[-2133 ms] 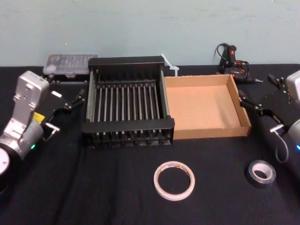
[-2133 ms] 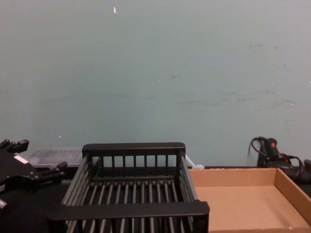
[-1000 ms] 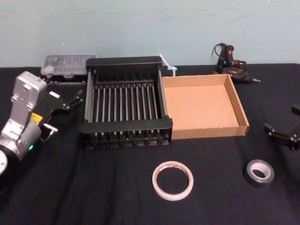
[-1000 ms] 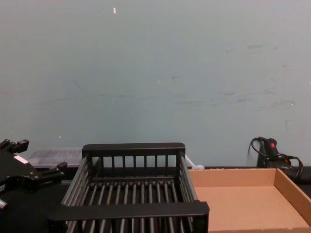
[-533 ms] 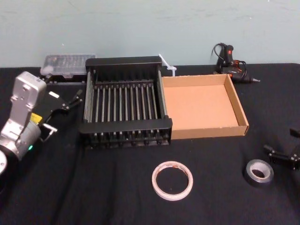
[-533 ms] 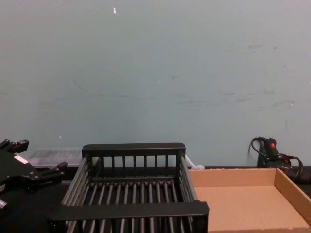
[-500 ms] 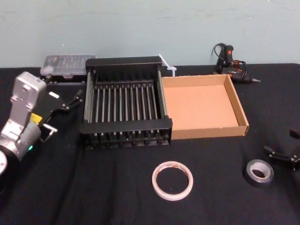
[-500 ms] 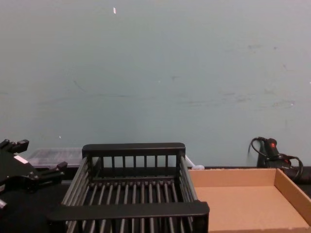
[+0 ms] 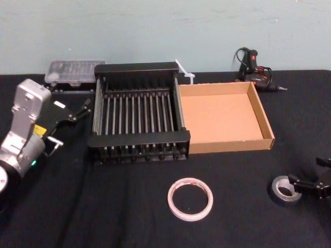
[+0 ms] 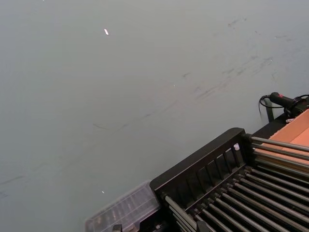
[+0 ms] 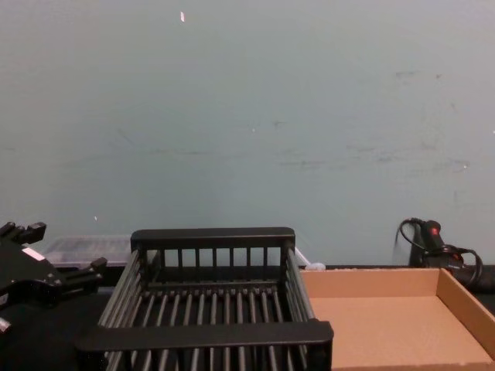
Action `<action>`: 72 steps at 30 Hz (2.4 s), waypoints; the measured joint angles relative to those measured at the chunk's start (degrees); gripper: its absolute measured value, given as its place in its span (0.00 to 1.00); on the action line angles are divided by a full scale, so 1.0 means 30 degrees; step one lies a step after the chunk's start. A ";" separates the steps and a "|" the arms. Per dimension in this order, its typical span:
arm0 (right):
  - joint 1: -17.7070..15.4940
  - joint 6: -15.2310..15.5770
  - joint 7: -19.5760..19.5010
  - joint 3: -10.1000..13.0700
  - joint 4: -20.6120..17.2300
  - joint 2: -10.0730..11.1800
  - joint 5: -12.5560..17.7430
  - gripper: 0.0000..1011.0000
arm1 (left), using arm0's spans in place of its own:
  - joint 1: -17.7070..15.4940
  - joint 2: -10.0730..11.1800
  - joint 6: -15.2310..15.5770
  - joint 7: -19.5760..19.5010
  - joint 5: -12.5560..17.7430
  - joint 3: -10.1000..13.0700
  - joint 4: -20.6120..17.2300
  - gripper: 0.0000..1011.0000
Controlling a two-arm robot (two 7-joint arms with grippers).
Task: Pick up the white tape and place it into the black box , Pick up the silver tape and place it into the brown box.
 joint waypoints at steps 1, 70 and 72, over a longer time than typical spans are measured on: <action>0.0109 0.0088 0.0001 -0.0115 0.0110 -0.0090 -0.0167 0.99 | 0.0000 0.0000 0.0000 0.0000 0.0001 0.0001 0.0000 0.99; 0.1973 0.1550 0.1472 -0.0916 0.2189 -0.2163 -0.2559 0.98 | -0.0001 0.0000 0.0000 0.0000 0.0001 0.0001 0.0000 0.99; 0.1971 0.1547 0.1468 -0.0916 0.2185 -0.2161 -0.2557 0.96 | 0.0000 0.0000 -0.0001 0.0000 0.0000 0.0000 -0.0001 0.99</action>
